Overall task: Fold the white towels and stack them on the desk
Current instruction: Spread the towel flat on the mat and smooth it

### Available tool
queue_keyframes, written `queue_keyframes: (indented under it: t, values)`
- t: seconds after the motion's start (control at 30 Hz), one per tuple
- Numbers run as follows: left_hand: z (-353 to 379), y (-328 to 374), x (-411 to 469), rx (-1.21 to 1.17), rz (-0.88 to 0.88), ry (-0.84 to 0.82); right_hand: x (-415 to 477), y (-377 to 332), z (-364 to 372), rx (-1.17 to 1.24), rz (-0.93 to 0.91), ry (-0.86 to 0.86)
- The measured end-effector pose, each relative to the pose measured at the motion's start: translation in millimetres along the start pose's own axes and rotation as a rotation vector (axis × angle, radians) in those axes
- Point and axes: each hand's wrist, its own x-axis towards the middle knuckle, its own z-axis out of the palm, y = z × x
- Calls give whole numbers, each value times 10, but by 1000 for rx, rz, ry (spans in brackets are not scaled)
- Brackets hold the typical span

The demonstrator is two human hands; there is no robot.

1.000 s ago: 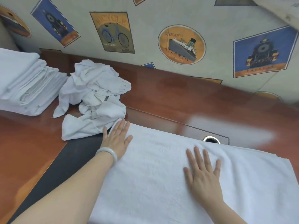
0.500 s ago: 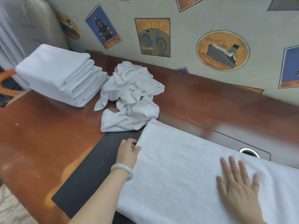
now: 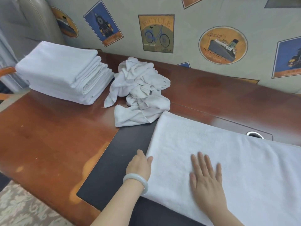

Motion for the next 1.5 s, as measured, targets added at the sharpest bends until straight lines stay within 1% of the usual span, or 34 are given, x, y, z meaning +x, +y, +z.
queue_keyframes:
  t: [0.1, 0.17, 0.23, 0.33, 0.4, 0.47, 0.53, 0.63, 0.67, 0.73, 0.8, 1.0, 1.03, 1.07, 1.13, 1.17, 1.2, 1.23, 1.27, 1.3, 1.33, 1.4, 1.5]
  values:
    - [37, -140, -26, 206, 133, -3, -21, 17, -23, -37, -26, 21]
    - [35, -233, -13, 276, 188, 5, 3, 24, -36, -23, -27, 4]
    - [17, -250, -38, 254, 194, 46, 19, 4, -43, -29, -3, -23]
    - [7, -282, -200, 98, 159, 82, -1, -7, -38, -43, 18, -46]
    - [-12, -360, -364, 47, 138, 37, -25, -41, -65, -20, 45, -55]
    - [-44, -482, -487, 12, 99, -30, -121, -136, -65, -37, 36, -14]
    - [-86, -568, -551, -73, 42, -128, -265, -235, -19, -35, 8, -3]
    - [-159, -570, -587, -255, -48, -316, -353, -297, 50, -23, 38, -15]
    - [-186, -564, -593, -289, -72, -342, -341, -300, 51, -30, 48, -20]
    - [-237, -605, -593, -299, -85, -295, -351, -283, 23, -40, 42, -29]
    - [-265, -721, -597, -246, -92, -225, -437, -270, 16, -36, 9, -32]
    - [-153, -929, -797, -139, -81, -198, -625, -353, 15, -27, -5, -24]
    - [-127, -928, -823, -90, -65, -181, -622, -357, 13, -28, -12, -25]
    - [-107, -901, -838, 7, -12, -110, -620, -360, 13, -27, -16, -25]
    - [-1, -777, -821, 229, 241, 166, -617, -361, 26, -21, -16, -20]
    - [87, -669, -796, 258, 383, 255, -616, -365, 29, -17, -14, -18]
    - [204, -545, -741, 272, 521, 299, -611, -367, 29, -14, -16, -19]
    - [327, -413, -667, 304, 626, 277, -607, -366, 27, -13, -19, -18]
    - [428, -293, -583, 354, 690, 207, -600, -366, 26, -14, -23, -16]
    - [504, -216, -490, 415, 699, 105, -594, -362, 27, -15, -26, -12]
    - [566, -186, -396, 471, 692, 51, -591, -358, 25, -14, -31, -7]
    - [620, -263, -266, 532, 666, 49, -595, -354, 9, -11, -50, 7]
    - [616, -446, -326, 511, 610, 77, -689, -370, 28, -11, -106, 18]
